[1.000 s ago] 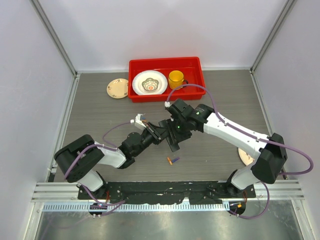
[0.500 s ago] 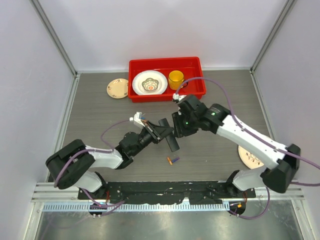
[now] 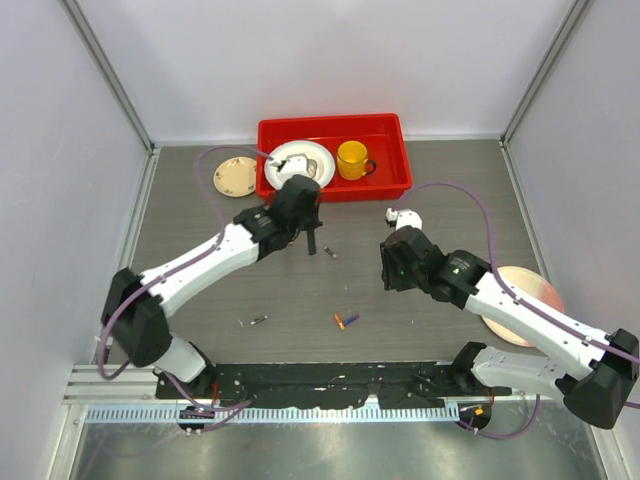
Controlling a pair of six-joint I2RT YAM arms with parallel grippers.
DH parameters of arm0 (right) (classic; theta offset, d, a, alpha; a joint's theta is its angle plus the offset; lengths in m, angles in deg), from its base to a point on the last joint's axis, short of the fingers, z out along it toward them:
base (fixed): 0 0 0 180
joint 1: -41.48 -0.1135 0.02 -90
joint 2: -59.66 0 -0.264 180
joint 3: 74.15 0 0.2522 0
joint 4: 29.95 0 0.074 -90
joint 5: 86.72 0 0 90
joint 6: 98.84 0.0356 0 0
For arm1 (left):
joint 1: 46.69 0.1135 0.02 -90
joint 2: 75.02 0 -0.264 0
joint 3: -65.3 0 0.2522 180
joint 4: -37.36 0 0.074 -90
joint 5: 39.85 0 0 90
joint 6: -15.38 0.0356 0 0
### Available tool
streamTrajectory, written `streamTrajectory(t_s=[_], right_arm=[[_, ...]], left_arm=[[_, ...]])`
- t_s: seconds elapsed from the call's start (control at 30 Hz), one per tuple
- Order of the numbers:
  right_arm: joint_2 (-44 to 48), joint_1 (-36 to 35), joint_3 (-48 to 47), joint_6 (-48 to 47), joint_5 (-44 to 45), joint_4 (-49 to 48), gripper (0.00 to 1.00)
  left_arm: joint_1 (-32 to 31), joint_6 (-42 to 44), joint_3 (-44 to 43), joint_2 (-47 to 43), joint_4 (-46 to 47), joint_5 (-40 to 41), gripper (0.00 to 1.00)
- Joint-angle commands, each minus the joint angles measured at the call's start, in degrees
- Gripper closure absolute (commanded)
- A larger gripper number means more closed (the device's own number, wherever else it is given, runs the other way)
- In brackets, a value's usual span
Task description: Load the batteries into the remote control
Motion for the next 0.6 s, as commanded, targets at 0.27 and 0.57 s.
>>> streamTrajectory(t_s=[0.27, 0.57], right_arm=[[5.09, -0.08, 1.24, -0.74, 6.6, -6.11, 0.6], [8.61, -0.08, 2.47, -1.62, 7.12, -4.7, 0.56]], left_arm=[[-0.36, 13.47, -15.01, 29.71, -39.92, 21.6, 1.0], [-4.39, 13.47, -18.97, 38.69, -38.51, 19.31, 0.97]])
